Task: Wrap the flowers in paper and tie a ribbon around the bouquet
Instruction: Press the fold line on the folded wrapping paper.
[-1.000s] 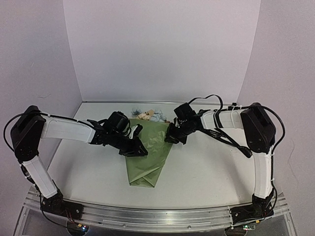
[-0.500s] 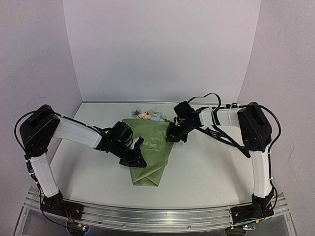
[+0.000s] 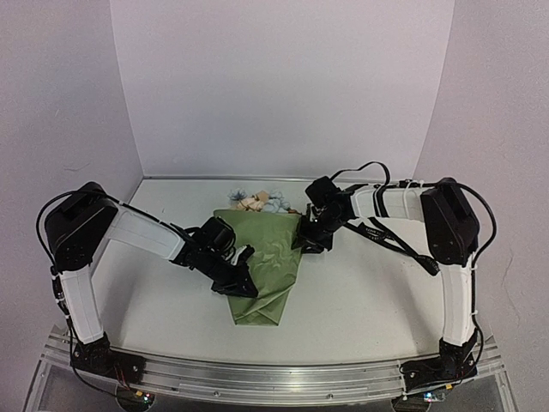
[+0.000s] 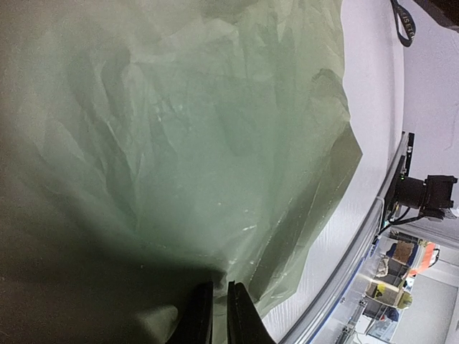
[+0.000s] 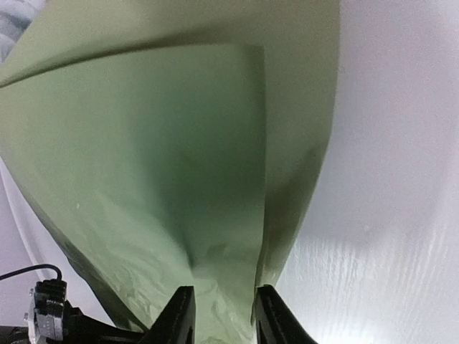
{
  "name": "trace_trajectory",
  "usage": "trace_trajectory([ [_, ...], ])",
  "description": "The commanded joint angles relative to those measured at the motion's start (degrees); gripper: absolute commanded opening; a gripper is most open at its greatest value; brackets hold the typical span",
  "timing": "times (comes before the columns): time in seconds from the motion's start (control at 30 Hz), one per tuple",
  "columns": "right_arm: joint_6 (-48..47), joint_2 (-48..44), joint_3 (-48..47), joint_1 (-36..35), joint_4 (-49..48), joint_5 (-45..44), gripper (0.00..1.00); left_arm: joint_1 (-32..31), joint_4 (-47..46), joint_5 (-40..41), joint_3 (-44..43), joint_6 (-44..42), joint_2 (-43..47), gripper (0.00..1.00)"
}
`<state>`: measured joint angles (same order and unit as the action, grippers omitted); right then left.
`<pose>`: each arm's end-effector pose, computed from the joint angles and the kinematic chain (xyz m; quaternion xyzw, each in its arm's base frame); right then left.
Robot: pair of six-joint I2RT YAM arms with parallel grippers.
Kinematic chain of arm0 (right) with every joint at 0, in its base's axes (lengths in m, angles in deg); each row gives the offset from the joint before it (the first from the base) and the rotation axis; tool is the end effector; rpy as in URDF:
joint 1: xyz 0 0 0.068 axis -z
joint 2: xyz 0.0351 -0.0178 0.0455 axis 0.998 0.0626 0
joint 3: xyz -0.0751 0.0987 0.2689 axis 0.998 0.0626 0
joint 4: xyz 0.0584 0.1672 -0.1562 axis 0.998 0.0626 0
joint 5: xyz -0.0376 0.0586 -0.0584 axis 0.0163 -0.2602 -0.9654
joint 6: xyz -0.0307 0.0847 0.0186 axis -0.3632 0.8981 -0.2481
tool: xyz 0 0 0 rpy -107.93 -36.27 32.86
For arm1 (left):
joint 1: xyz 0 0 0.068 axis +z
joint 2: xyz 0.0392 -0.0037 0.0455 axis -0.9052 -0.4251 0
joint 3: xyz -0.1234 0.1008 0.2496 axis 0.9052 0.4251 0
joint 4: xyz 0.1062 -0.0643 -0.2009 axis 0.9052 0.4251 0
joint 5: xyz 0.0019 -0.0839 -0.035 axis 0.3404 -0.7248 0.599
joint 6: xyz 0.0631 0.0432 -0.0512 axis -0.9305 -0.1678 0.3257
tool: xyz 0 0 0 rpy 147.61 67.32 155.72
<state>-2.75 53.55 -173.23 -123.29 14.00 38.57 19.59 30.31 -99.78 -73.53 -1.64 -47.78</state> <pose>0.3575 0.3048 0.1619 0.0185 0.9494 0.3021 0.0839 0.2241 -0.2915 0.1309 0.1511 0.9103 -0.3848 0.0185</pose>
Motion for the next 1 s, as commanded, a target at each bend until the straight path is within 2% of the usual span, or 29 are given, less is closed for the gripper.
trace_trajectory([
  [0.0, -2.0, -7.9, 1.8, 0.2, 3.8, -2.6, 0.40, -0.7, 0.8, -0.5, -2.3, -0.8, -1.9, 0.10],
  [0.13, -3.2, -11.4, 4.5, 0.1, 5.4, -4.1, 0.54, -0.8, 0.7, -0.7, -2.5, -0.9, -2.6, 0.10],
  [0.3, -4.5, -16.2, 8.3, -1.1, 7.0, -4.9, 0.60, -0.8, 1.2, -0.8, -2.9, -1.3, -2.6, 0.09],
  [0.4, -4.5, -18.8, 10.9, -2.8, 7.5, -4.1, 0.56, -0.8, 2.0, -0.5, -3.5, -1.7, -2.6, 0.09],
  [0.57, -4.0, -20.2, 13.3, -7.9, 7.4, -3.0, 0.38, -0.8, 2.5, -0.2, -3.8, -2.0, -2.6, 0.09],
  [0.73, -1.6, -16.6, 11.7, -13.2, 5.5, -1.2, 0.31, -0.8, 2.2, -0.4, -4.1, -1.8, -2.9, 0.09],
  [0.97, 1.4, -10.2, 10.7, -14.6, 0.9, 0.9, 0.23, -0.8, 2.5, -0.4, -4.1, -2.0, -2.1, 0.09],
])
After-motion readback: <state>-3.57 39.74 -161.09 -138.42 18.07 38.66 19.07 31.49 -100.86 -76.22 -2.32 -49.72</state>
